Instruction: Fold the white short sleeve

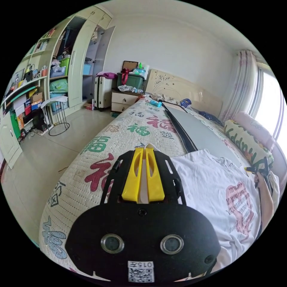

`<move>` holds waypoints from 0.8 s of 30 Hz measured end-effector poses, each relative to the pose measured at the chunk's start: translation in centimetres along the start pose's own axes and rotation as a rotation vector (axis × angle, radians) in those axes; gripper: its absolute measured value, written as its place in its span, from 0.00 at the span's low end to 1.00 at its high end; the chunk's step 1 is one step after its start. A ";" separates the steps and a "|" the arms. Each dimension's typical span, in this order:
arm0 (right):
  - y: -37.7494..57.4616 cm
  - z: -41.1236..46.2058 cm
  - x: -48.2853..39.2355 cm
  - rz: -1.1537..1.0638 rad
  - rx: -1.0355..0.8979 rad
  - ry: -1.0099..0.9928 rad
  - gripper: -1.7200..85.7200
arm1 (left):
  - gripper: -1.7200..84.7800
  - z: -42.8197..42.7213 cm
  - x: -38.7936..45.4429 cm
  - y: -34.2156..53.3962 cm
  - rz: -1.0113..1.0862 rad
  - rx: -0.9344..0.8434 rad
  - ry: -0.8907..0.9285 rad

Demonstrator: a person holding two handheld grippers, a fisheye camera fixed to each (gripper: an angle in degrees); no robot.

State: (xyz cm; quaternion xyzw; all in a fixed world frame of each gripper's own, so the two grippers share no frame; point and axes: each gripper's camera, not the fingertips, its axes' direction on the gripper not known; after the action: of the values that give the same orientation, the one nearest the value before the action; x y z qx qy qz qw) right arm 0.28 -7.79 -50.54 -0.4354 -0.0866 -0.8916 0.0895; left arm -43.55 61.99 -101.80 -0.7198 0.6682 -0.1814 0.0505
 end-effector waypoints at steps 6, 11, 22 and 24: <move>1.3 -2.6 -3.1 -0.029 0.159 0.216 0.01 | 0.01 -4.4 2.7 2.6 0.031 0.011 -0.052; 2.9 -4.9 1.3 0.053 0.177 0.164 0.04 | 0.01 -8.2 4.2 4.2 0.037 0.027 -0.102; 4.3 6.5 -6.9 -0.175 0.005 -0.025 0.13 | 0.01 -12.8 6.5 5.3 0.038 0.011 -0.069; 4.3 8.7 -8.0 -0.191 -0.018 -0.011 0.12 | 0.01 -13.3 6.9 5.2 0.038 0.008 -0.067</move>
State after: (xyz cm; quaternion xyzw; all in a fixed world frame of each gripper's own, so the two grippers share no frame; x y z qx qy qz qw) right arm 12.79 -9.28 -51.26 -0.4307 -0.1202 -0.8944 -0.0004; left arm -52.54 56.96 -89.75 -0.7123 0.6791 -0.1588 0.0790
